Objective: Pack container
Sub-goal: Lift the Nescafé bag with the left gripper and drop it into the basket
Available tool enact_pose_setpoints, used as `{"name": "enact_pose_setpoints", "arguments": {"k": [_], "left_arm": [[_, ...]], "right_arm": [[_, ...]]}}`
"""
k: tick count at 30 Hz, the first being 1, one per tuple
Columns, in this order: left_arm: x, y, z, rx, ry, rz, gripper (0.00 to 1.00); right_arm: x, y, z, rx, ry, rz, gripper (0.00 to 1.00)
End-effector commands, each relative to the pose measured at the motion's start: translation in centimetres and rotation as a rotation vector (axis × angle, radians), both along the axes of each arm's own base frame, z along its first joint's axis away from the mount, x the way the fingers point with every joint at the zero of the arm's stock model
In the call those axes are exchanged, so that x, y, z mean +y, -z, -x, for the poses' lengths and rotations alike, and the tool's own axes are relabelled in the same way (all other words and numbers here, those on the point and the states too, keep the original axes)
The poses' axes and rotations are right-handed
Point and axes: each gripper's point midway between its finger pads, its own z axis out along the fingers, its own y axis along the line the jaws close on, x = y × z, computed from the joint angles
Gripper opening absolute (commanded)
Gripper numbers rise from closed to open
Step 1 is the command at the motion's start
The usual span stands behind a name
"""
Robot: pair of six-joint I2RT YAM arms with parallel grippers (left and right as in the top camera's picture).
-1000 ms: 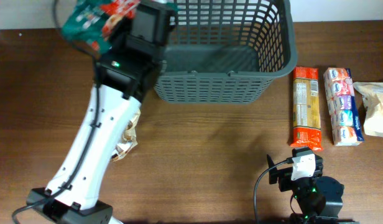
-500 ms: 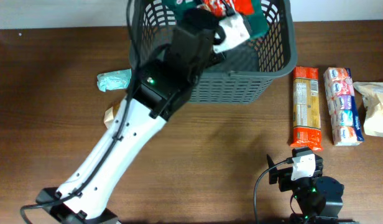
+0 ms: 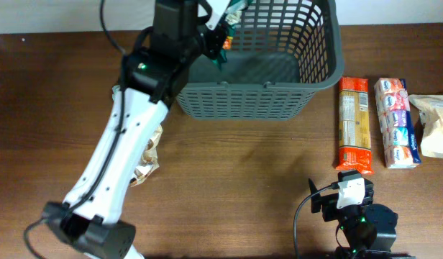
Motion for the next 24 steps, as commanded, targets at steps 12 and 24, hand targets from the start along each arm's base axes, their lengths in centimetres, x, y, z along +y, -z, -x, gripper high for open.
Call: {"name": "enact_pose_setpoints", "arguments": {"k": [12, 24], "left_arm": [[-3.0, 6.8, -2.8, 0.185, -0.023, 0.102, 0.1], [-2.6, 5.2, -2.0, 0.187, -0.035, 0.126, 0.5]], "right_arm": [[0.2, 0.1, 0.0, 0.001, -0.007, -0.013, 0.99], [0.2, 0.1, 0.0, 0.001, -0.007, -0.013, 0.99]]}}
